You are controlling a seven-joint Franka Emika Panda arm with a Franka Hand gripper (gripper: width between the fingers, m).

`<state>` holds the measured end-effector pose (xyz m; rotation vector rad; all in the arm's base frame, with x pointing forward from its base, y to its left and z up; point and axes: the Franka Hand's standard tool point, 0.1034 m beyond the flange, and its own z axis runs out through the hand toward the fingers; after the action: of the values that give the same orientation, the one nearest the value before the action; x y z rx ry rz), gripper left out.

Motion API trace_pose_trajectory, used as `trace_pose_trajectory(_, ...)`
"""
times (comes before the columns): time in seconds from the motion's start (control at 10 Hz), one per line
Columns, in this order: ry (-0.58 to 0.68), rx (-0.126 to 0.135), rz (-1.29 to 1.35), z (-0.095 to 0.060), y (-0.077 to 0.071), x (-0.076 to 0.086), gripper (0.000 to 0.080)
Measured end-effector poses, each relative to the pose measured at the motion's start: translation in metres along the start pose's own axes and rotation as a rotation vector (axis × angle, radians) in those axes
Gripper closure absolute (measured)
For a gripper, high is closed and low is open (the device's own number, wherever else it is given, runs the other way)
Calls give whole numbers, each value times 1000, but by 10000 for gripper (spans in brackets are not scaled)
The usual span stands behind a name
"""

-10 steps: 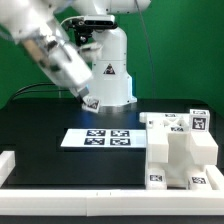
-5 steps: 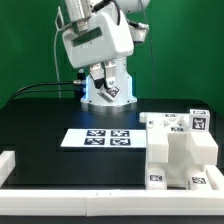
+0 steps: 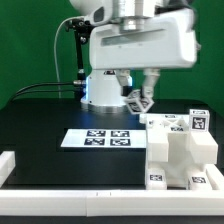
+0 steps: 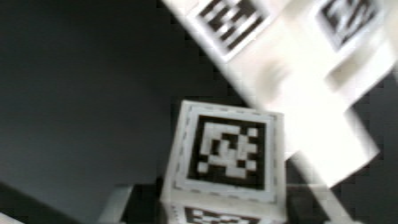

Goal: Assemble chair

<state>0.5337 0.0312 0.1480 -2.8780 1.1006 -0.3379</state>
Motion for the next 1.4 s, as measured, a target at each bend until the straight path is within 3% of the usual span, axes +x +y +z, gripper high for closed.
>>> trace_pose_trajectory(0.1, -11, 13, 47, 1, 1, 0, 519)
trace_pose_trajectory(0.4, -17, 15, 38, 2, 2, -1, 519)
trace_pose_trajectory(0.5, -15, -13, -47, -1, -3, -2, 519)
trace_pose_trajectory(0.6, 2, -21, -168, -5, -10, 3, 519)
trace_pose_trajectory(0.8, 13, -20, -335, -5, -16, 1, 519)
trace_pose_trajectory(1.1, 7, -15, -319, -4, -16, 0, 519)
trace_pose_trajectory(1.2, 32, -3, -346, -6, -20, 1, 519)
trace_pose_trajectory(1.3, 93, 27, -420, -7, -27, -2, 519)
trace_pose_trajectory(1.4, 111, 30, -485, -6, -27, -6, 519)
